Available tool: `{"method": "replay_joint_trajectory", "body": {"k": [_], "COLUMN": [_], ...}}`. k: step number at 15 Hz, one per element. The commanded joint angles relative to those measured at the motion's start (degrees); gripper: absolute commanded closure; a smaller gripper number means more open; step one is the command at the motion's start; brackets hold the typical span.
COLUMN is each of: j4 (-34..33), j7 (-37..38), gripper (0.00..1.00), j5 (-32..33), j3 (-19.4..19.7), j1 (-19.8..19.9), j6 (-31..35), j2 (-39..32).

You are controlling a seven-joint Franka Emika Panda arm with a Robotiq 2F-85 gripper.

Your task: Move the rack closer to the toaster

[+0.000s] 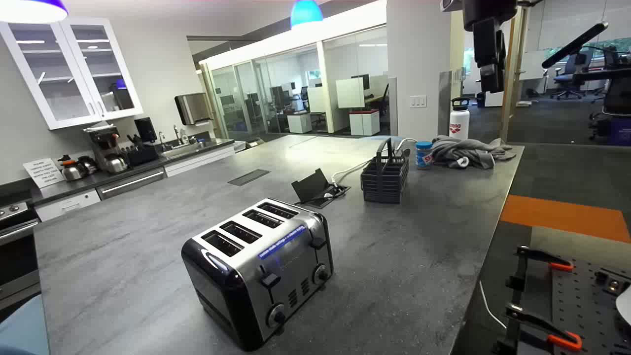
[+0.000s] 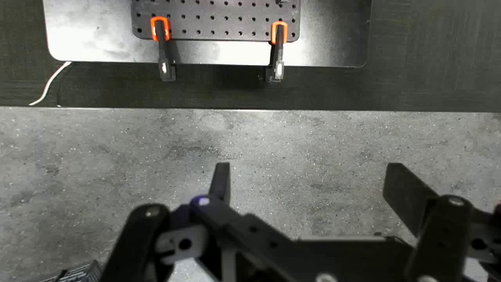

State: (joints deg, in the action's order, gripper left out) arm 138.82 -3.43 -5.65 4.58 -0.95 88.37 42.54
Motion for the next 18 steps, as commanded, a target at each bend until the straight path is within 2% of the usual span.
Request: {"method": "replay_joint_trajectory", "body": {"k": [1,10,14,18], "j4": [-0.1,-0.1,-1.4,-4.8], "j7": [-0.4,-0.4,5.5,11.7], "gripper": [0.0,0.0,0.0,0.0], "j5": [-0.3,-0.3,1.8,4.8], "j3": [-0.6,-0.6,-1.3,-1.2], "j1": [0.8,0.8,4.3,8.4], "j6": [-0.2,-0.2,12.2,25.8], "j2": [-0.1,-0.1,-4.1,-13.0]}}
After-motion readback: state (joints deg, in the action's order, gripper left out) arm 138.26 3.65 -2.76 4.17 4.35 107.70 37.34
